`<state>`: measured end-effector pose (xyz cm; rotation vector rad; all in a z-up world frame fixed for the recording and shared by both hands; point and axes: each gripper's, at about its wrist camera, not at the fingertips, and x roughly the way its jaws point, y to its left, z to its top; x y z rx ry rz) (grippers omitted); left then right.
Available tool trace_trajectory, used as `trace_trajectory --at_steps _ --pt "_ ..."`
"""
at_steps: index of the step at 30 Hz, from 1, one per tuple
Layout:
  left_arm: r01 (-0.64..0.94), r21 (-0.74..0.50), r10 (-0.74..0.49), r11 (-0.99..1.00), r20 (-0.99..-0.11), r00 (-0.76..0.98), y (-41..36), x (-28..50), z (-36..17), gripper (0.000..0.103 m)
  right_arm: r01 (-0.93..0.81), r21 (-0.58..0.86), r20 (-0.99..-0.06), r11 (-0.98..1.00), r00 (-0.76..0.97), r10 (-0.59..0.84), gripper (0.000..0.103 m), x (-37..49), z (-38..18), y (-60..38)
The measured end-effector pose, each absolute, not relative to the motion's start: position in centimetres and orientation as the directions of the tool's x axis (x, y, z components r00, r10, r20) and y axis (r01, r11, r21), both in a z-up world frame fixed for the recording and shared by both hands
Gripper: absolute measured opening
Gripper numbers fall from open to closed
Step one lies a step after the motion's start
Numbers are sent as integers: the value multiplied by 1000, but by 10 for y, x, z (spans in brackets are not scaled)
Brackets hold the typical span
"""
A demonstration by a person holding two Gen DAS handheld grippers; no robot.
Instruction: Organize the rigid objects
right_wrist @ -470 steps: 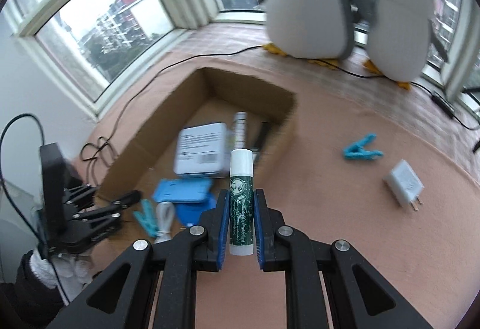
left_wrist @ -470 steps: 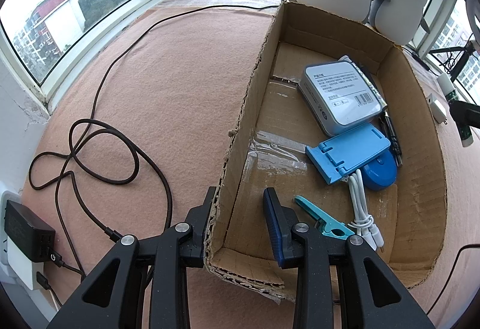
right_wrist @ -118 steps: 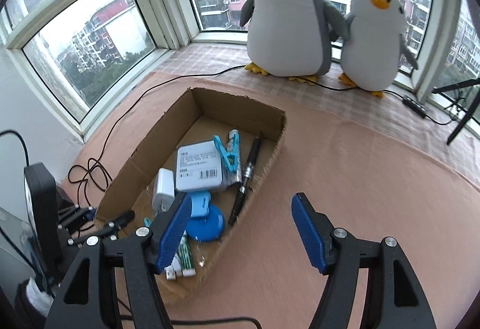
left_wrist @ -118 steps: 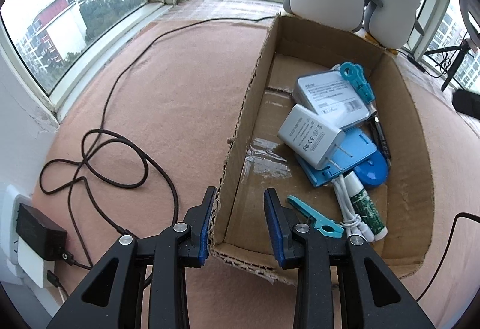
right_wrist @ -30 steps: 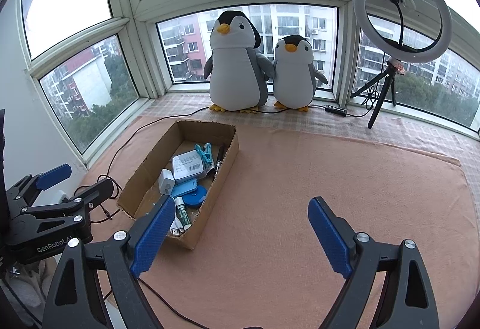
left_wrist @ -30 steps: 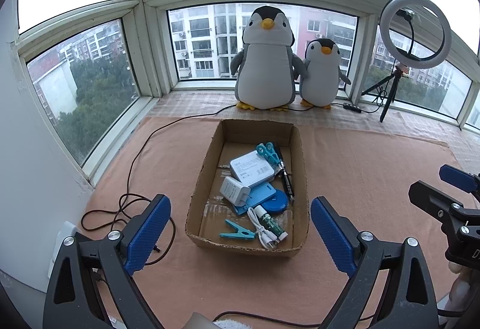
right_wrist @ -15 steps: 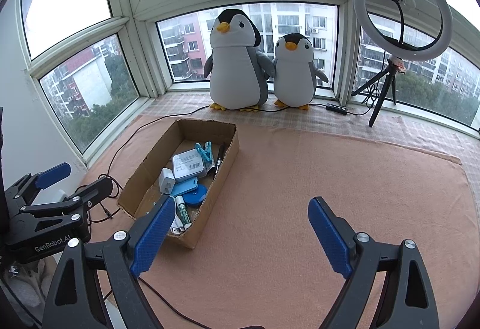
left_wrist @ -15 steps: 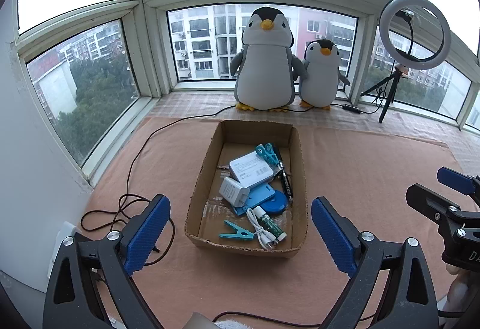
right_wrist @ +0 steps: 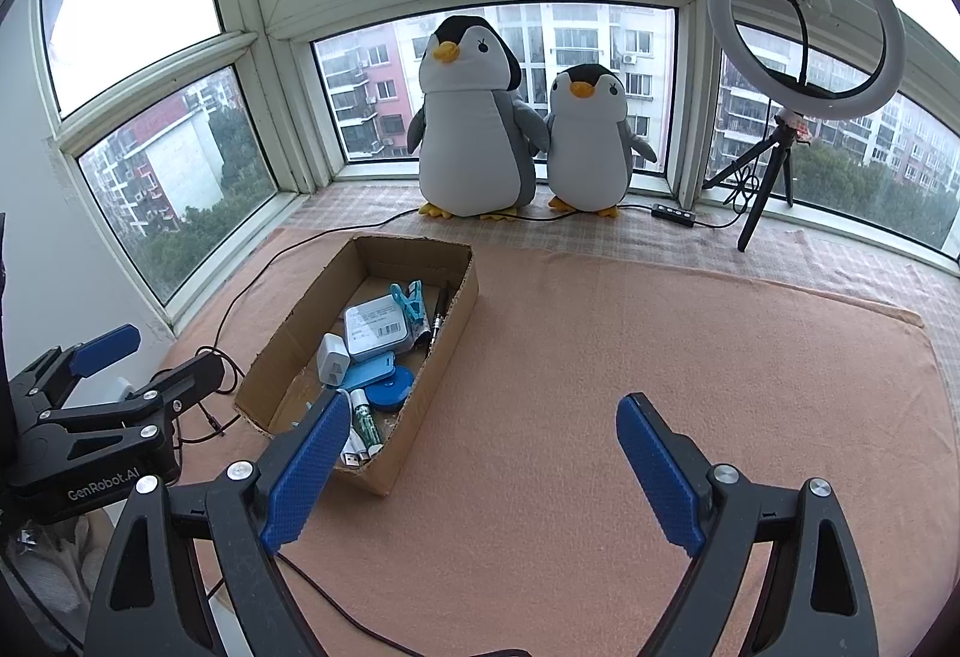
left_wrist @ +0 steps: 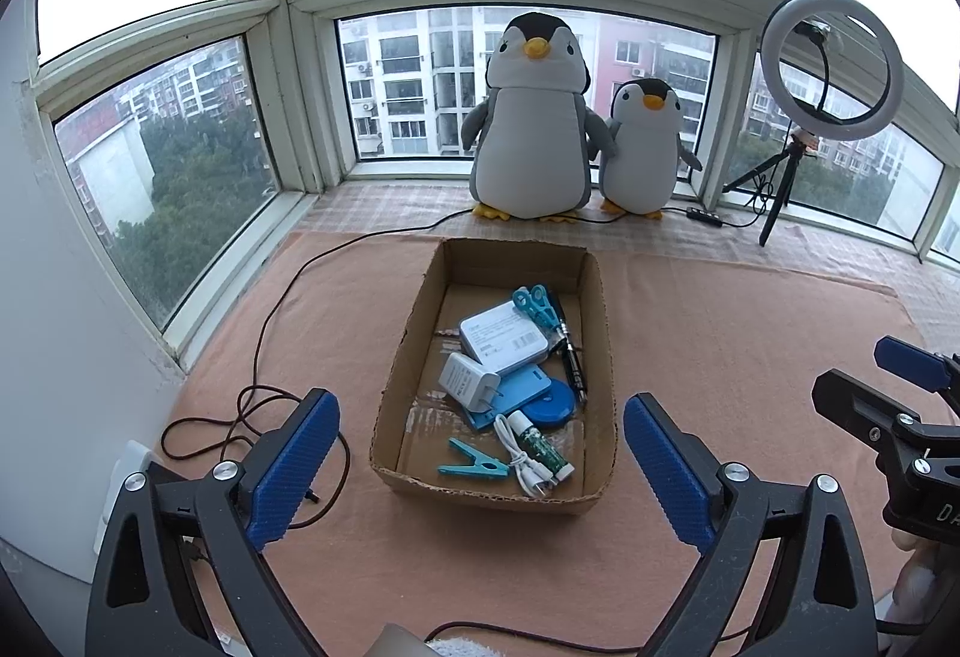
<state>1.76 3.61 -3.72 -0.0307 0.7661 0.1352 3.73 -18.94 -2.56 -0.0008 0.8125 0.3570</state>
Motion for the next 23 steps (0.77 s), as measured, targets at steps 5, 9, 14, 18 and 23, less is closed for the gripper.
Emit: trace_trajectory --at_steps 5,9,14,18,23 --pt "-131 21 109 991 -694 712 36 18 -37 98 -314 135 -710 940 631 312 88 38 -26 -189" --pt "-132 21 109 991 -694 711 36 18 -37 98 -313 135 -711 940 630 311 88 37 -26 -188" --pt "-132 21 109 991 -695 711 36 18 -37 98 -313 135 -712 940 629 312 88 38 -26 -188" --pt "-129 23 109 991 -693 713 35 18 -37 98 -314 136 -713 940 627 313 88 37 -27 -187" --pt "-132 18 106 991 -702 704 35 21 -40 99 -312 135 -713 940 628 311 88 38 -27 -187"
